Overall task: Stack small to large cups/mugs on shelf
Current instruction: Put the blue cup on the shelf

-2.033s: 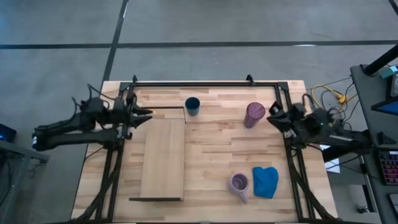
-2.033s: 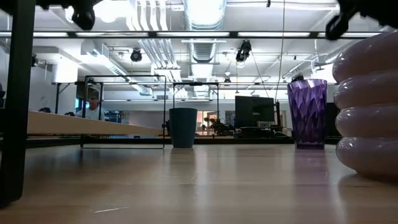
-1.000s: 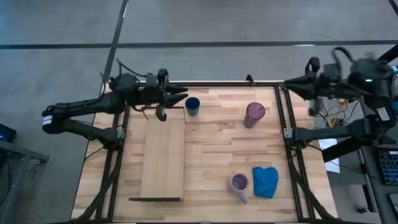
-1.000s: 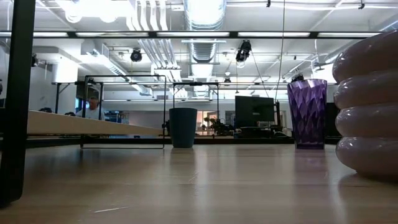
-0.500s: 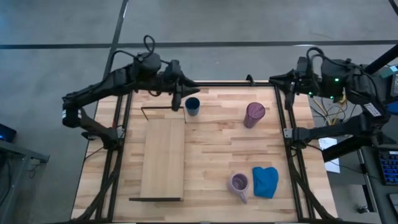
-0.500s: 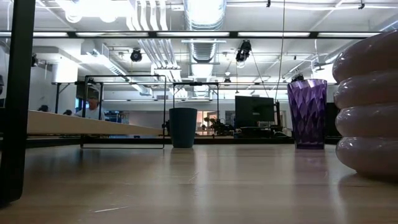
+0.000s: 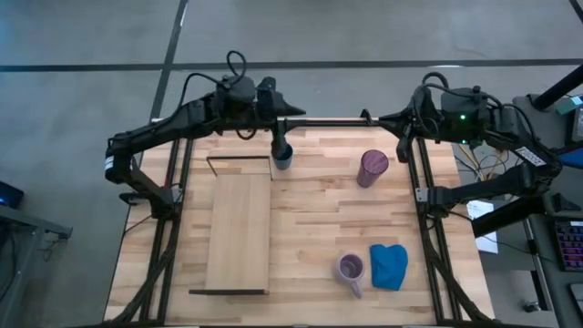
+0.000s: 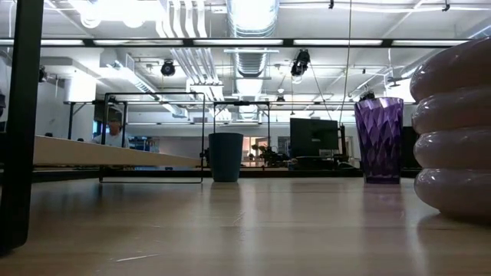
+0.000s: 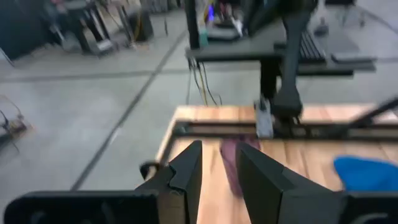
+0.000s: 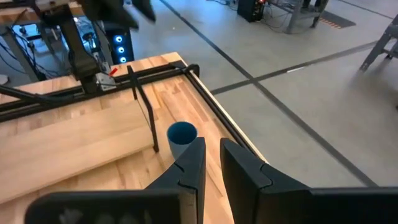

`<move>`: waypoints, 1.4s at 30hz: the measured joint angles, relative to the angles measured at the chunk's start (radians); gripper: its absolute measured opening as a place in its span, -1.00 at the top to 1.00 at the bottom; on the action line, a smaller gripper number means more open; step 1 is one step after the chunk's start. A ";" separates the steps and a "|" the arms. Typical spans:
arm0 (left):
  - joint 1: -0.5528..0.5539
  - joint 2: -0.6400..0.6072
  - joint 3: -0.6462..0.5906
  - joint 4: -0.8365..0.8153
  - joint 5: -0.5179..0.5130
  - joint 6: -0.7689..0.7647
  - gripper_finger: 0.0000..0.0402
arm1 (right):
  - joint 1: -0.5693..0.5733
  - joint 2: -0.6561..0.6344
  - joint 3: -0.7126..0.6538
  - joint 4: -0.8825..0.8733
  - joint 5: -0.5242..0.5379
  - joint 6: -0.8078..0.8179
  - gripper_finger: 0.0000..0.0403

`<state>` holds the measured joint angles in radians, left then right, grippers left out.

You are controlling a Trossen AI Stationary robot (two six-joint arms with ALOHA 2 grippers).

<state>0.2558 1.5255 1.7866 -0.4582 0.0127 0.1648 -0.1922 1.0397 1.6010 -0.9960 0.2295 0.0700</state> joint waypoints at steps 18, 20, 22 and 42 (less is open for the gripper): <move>0.051 0.160 0.000 -0.366 -0.098 -0.206 0.58 | 0.000 0.003 0.000 -0.003 0.000 0.031 0.79; 0.064 0.179 -0.001 -0.426 -0.091 -0.209 0.58 | 0.000 0.003 0.000 -0.003 0.000 0.031 0.79; 0.078 0.206 -0.001 -0.494 -0.067 -0.211 0.58 | 0.000 0.003 0.000 -0.003 0.000 0.032 0.79; 0.117 0.321 -0.010 -0.434 -0.003 -0.390 0.58 | 0.000 0.019 0.000 -0.127 0.000 0.066 0.79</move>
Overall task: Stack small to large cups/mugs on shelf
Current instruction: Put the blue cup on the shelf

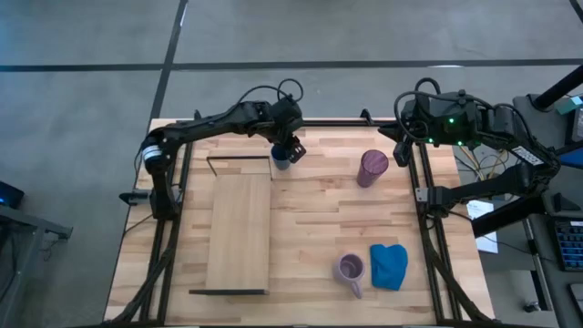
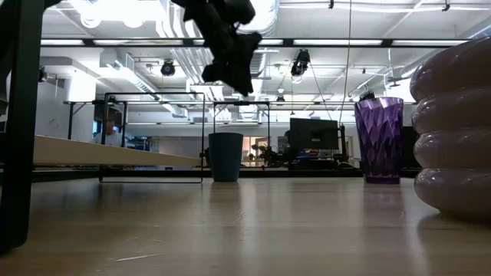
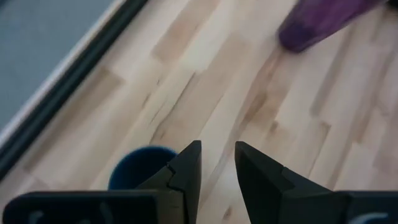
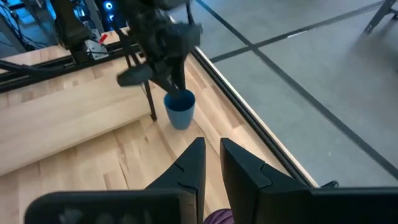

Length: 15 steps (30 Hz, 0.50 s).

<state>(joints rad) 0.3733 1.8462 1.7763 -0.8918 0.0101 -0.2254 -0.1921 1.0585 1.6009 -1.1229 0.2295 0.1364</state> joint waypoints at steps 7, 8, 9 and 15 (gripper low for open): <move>-0.003 0.090 0.000 -0.026 0.016 -0.012 0.58 | 0.000 0.006 0.000 -0.003 0.000 0.001 0.79; -0.002 0.099 0.000 -0.037 0.016 -0.032 0.58 | 0.000 0.006 0.000 -0.004 0.000 0.002 0.79; -0.002 0.108 0.000 -0.053 0.016 -0.061 0.58 | 0.000 0.006 0.000 -0.004 0.000 0.002 0.79; 0.002 0.146 0.000 -0.096 0.013 -0.083 0.58 | 0.000 0.005 0.000 -0.004 0.000 0.002 0.79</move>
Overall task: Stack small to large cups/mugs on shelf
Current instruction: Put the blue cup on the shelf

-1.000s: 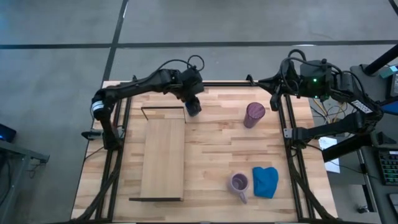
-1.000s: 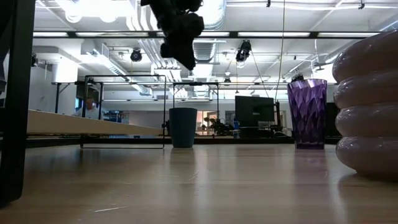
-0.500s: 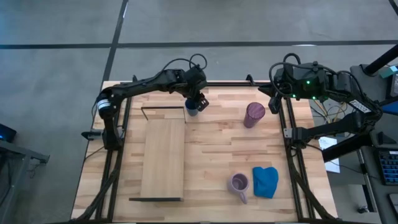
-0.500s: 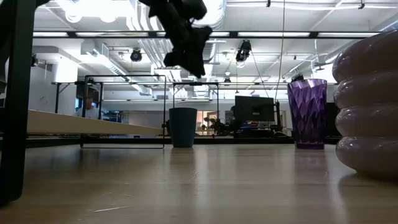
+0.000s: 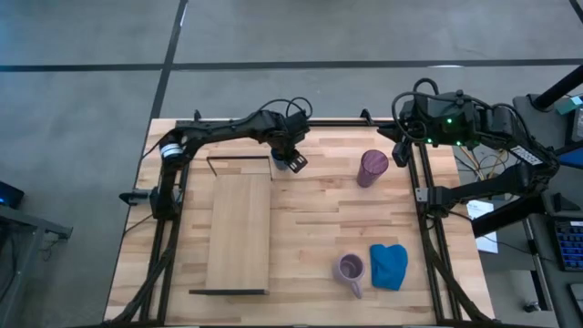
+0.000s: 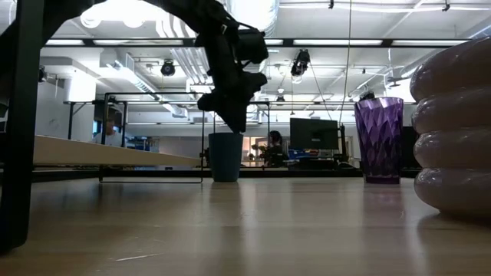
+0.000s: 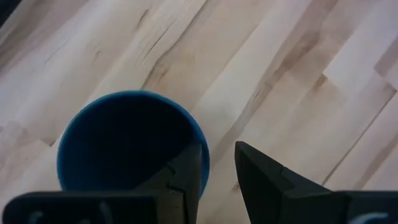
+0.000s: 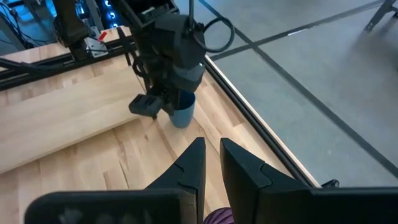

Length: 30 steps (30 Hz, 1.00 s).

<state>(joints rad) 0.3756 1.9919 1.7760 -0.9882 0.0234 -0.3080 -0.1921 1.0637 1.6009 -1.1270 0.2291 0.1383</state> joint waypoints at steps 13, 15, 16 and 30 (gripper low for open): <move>0.004 -0.002 -0.006 0.000 -0.059 -0.001 0.58 | 0.000 0.000 0.000 0.000 0.000 0.000 0.79; 0.004 -0.002 -0.016 0.000 -0.058 -0.017 0.58 | 0.000 0.000 0.000 0.000 0.000 0.000 0.79; 0.004 -0.002 -0.021 -0.002 -0.058 -0.030 0.58 | 0.000 0.000 0.000 0.000 0.000 0.000 0.79; 0.005 -0.002 -0.079 0.002 -0.051 -0.002 0.88 | 0.000 0.000 0.000 0.000 0.000 0.000 0.79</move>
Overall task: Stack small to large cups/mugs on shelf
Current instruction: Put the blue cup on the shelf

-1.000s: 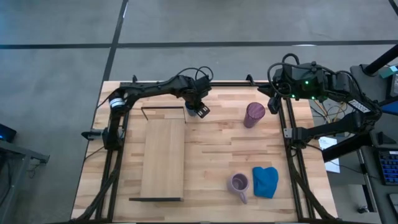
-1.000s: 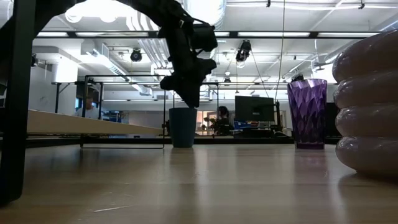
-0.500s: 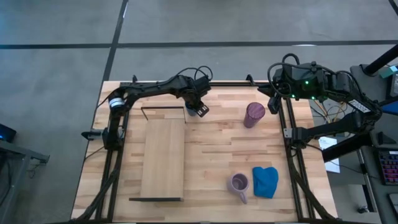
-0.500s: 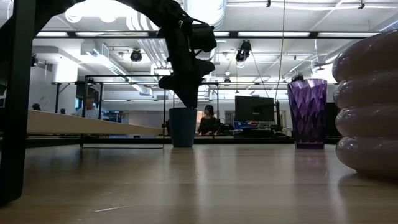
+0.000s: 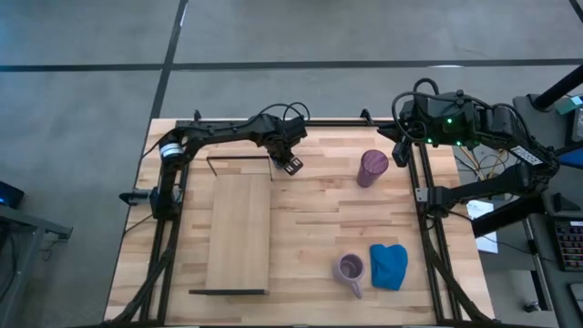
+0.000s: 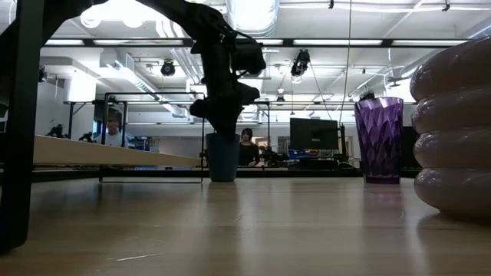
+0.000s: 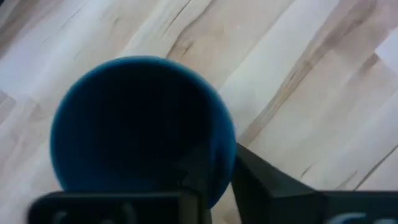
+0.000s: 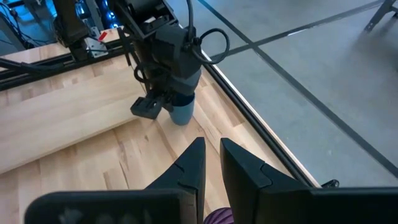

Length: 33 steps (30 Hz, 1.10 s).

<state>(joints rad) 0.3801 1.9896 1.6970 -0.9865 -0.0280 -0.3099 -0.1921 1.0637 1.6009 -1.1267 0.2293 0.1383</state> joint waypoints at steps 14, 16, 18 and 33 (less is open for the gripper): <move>-0.091 -0.117 0.225 -0.019 0.077 0.027 1.00 | 0.000 0.000 0.000 0.000 0.000 -0.016 0.79; -0.130 -0.140 0.275 -0.027 0.080 0.028 1.00 | 0.000 0.000 0.000 0.000 0.000 -0.018 0.79; -0.174 -0.159 0.316 -0.064 0.080 0.028 1.00 | 0.000 0.000 0.000 0.000 0.000 -0.019 0.79; -0.356 -0.197 0.322 -0.567 -0.070 -0.269 1.00 | 0.000 0.000 0.000 0.001 0.000 -0.019 0.79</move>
<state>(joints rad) 0.0241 1.7924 2.0190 -1.5536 -0.0981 -0.5787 -0.1924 1.0637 1.6005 -1.1259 0.2295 0.1192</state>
